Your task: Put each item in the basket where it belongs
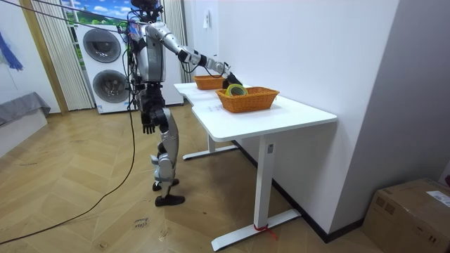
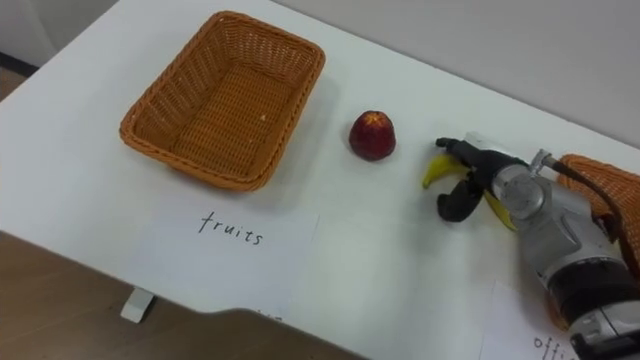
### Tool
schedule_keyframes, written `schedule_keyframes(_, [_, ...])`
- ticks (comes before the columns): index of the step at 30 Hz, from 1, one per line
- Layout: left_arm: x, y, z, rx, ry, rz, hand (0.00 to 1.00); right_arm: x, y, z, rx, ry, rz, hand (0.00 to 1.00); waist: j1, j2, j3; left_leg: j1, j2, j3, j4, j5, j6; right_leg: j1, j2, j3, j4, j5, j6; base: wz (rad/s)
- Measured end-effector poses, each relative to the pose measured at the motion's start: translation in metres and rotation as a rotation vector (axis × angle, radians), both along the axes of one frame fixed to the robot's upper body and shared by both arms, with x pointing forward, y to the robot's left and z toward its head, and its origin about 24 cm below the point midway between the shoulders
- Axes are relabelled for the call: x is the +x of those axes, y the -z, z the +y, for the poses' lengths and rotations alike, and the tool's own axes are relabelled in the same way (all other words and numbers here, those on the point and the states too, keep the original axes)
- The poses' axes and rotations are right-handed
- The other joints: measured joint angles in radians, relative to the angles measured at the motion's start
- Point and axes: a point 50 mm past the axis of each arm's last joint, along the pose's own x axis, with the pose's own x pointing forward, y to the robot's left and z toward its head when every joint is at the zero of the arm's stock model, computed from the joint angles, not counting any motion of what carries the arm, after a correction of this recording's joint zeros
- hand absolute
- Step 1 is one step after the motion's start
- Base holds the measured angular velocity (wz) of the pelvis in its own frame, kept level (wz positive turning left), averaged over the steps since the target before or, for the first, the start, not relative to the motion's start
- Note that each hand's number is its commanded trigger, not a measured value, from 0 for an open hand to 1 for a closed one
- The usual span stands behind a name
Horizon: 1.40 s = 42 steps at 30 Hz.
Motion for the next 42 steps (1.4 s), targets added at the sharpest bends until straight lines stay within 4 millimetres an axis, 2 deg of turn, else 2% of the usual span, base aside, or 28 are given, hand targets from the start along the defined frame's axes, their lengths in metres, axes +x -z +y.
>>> schedule_keyframes(9, [0.004, 0.000, -0.001, 0.002, 0.013, -0.004, 0.00, -0.003, -0.001, -0.008, -0.042, -0.010, 0.050, 0.00, 0.031, 0.009, 0.0010, 0.003, 0.002, 0.000, 0.000, 0.004, -0.002, 0.001, 0.000, -0.008, -0.002, 0.003, -0.004, 0.00])
schedule_keyframes(10, [0.005, 0.000, -0.001, 0.002, 0.013, -0.006, 0.00, -0.004, -0.001, -0.008, -0.045, -0.011, 0.054, 0.12, 0.034, 0.011, 0.0004, 0.002, 0.002, 0.000, 0.000, 0.005, -0.003, 0.002, 0.001, -0.009, -0.007, 0.005, -0.007, 0.00])
schedule_keyframes(11, [0.006, 0.000, -0.001, 0.002, 0.014, -0.008, 0.00, -0.004, -0.001, -0.008, -0.046, -0.011, 0.054, 0.44, 0.036, 0.011, 0.0000, 0.001, 0.002, 0.000, 0.000, 0.006, -0.004, 0.002, 0.002, -0.010, -0.010, 0.006, -0.009, -0.04])
schedule_keyframes(12, [0.008, 0.000, -0.001, 0.002, 0.016, -0.013, 0.00, -0.004, -0.001, -0.009, -0.048, -0.009, 0.053, 0.52, 0.042, 0.012, -0.0002, 0.000, 0.002, 0.000, -0.001, 0.007, -0.005, 0.002, 0.003, -0.012, -0.015, 0.008, -0.011, -0.04])
schedule_keyframes(13, [0.010, -0.001, -0.001, 0.002, 0.017, -0.016, 0.00, -0.004, -0.001, -0.010, -0.050, -0.007, 0.055, 0.78, 0.046, 0.014, -0.0003, 0.000, 0.003, 0.000, -0.002, 0.008, -0.006, 0.002, 0.003, -0.013, -0.015, 0.009, -0.012, 0.00])
schedule_keyframes(14, [0.010, -0.001, -0.001, 0.002, 0.017, -0.017, 0.00, -0.004, -0.001, -0.011, -0.051, -0.005, 0.056, 0.87, 0.049, 0.015, -0.0006, 0.000, 0.003, 0.000, -0.003, 0.008, -0.007, 0.002, 0.003, -0.013, -0.015, 0.009, -0.012, 0.00])
schedule_keyframes(16, [0.011, -0.001, -0.001, 0.002, 0.017, -0.018, 0.00, -0.004, -0.004, -0.013, -0.062, 0.005, 0.043, 0.98, 0.053, 0.017, -0.0019, 0.000, 0.003, 0.000, -0.010, 0.013, -0.007, 0.002, 0.002, -0.015, -0.015, 0.009, -0.014, 0.02])
schedule_keyframes(21, [0.012, -0.001, -0.001, 0.004, 0.019, -0.020, 0.00, 0.001, -0.014, -0.020, -0.100, 0.035, -0.011, 1.00, 0.054, 0.018, -0.0024, 0.002, 0.003, -0.007, -0.017, 0.020, -0.010, 0.002, 0.002, -0.031, -0.017, 0.010, -0.014, 0.07])
schedule_keyframes(29, [0.014, -0.001, 0.001, 0.028, 0.015, -0.026, 0.00, 0.000, -0.014, -0.021, -0.135, 0.042, -0.015, 1.00, 0.075, 0.012, -0.0045, 0.002, 0.003, -0.010, -0.027, 0.020, -0.010, 0.002, 0.002, -0.038, -0.018, 0.010, -0.014, 0.01])
schedule_keyframes(42, [0.012, -0.002, 0.002, 0.049, 0.013, -0.019, 0.00, 0.000, -0.013, -0.021, -0.127, 0.038, 0.001, 1.00, 0.070, 0.001, 0.0011, 0.001, 0.002, -0.011, -0.028, 0.020, -0.011, 0.002, 0.002, -0.038, -0.018, 0.010, -0.014, 0.00])
